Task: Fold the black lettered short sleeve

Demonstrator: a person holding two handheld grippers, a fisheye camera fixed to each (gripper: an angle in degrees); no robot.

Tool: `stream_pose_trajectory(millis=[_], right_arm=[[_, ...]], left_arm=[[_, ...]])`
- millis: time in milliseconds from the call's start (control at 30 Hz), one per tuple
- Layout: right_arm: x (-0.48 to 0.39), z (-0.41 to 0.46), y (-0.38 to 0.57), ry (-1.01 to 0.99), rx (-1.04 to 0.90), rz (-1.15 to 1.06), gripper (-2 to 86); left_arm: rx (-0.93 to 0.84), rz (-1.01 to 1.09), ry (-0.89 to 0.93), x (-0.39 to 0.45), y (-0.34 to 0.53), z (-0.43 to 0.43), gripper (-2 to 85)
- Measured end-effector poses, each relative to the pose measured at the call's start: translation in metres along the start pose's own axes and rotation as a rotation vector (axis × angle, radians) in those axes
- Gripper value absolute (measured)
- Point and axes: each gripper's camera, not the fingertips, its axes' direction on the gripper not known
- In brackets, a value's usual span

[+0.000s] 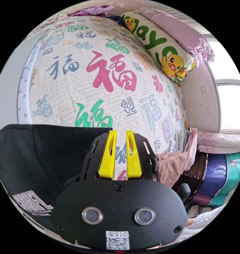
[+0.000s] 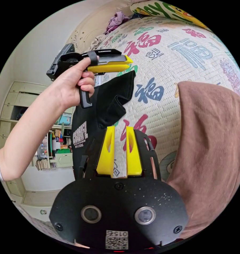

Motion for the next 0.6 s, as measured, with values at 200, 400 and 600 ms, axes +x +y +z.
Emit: stream_pose_trajectory(millis=[200, 400, 600], right_arm=[[0.036, 0.056, -0.037, -0.05, -0.004, -0.065, 8.7], [0.047, 0.125, -0.064, -0.031, -0.14, -0.137, 5.2], [0.069, 0.138, -0.069, -0.056, -0.111, -0.094, 1.2]], left_arm=[[-0.037, -0.044, -0.063, 0.01, -0.036, 0.016, 0.6], [0.076, -0.052, 0.038, 0.008, -0.05, -0.019, -0.7], [0.145, -0.012, 0.039, 0.009, -0.053, -0.059, 0.2]])
